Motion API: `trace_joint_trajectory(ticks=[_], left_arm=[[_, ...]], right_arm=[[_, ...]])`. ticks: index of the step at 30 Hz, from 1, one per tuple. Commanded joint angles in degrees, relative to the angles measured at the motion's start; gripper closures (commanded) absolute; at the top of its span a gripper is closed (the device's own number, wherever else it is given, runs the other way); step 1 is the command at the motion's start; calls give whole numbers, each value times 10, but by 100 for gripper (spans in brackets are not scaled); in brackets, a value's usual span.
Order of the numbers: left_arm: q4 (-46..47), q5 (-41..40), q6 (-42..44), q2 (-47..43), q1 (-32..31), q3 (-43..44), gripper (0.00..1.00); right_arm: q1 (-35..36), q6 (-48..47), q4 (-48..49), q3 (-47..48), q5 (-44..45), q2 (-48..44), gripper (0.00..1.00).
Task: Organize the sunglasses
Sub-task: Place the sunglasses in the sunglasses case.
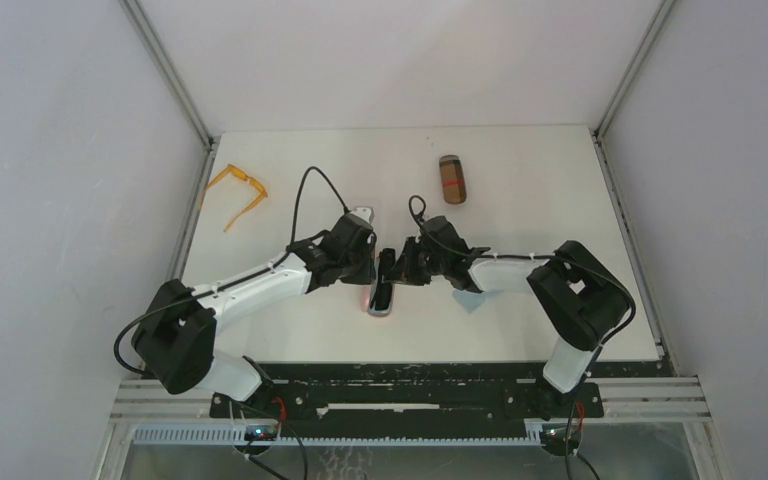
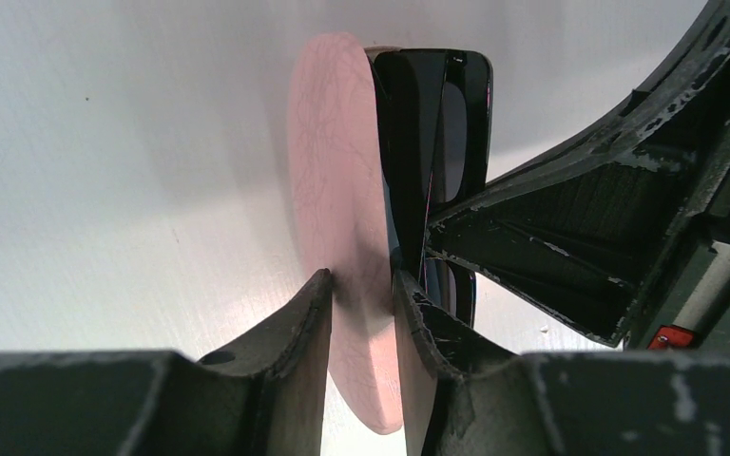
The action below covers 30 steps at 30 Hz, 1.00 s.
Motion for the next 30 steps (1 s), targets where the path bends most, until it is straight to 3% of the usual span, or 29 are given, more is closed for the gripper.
trace_joint_trajectory(ticks=[1,19,23,30], left_arm=[[14,4,3,-14,-3,-4,66],[14,8,2,-14,-3,-6,67],[14,7,2,-14,-3,-6,67],[14,7,1,-16,-3,-11,67]], right_arm=[[4,-3,24,21,-15,8,100],[-3,26,97,21,-64,66,100],[-5,17,77,24,-49,70,100],[-3,-5,30,23,-11,40,87]])
